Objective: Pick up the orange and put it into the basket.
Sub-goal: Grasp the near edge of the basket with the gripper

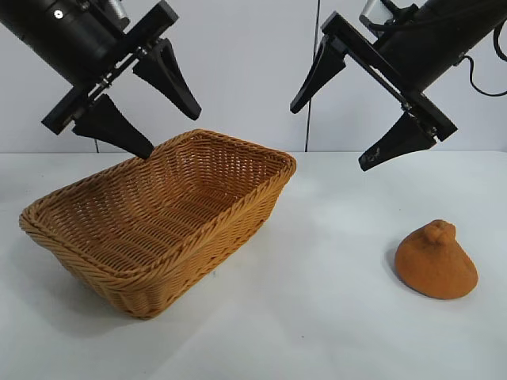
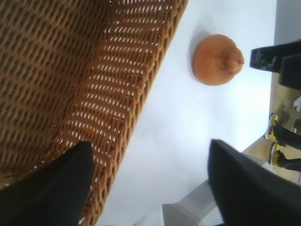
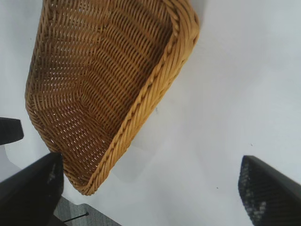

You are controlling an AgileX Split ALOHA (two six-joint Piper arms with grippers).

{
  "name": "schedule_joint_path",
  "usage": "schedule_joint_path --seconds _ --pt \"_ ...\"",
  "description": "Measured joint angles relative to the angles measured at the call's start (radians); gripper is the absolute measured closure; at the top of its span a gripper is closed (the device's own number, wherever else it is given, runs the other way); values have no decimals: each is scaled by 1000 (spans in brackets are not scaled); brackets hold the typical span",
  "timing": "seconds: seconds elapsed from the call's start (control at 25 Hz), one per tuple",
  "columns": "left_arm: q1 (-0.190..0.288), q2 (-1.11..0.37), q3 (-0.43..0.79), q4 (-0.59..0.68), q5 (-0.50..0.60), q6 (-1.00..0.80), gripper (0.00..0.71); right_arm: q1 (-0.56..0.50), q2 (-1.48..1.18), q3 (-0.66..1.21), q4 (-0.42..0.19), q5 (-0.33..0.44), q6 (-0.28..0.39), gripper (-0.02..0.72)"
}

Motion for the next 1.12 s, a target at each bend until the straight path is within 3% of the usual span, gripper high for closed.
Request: schedule_joint_path --seconds 0.24,0.44,0.64,0.84,1.12 --pt "3 -125 0 217 101 -164 88 0 0 0 0 0 0 10" --pt "-11 -191 14 340 163 -361 65 0 0 0 0 -2 -1 10" --pt "-54 -232 80 442 68 -638 62 0 0 0 0 -8 -1 10" --pt "-66 -232 214 482 -62 -910 62 0 0 0 0 -8 -2 10" --pt "-66 -232 373 493 -258 -1101 62 0 0 0 0 -8 -4 10"
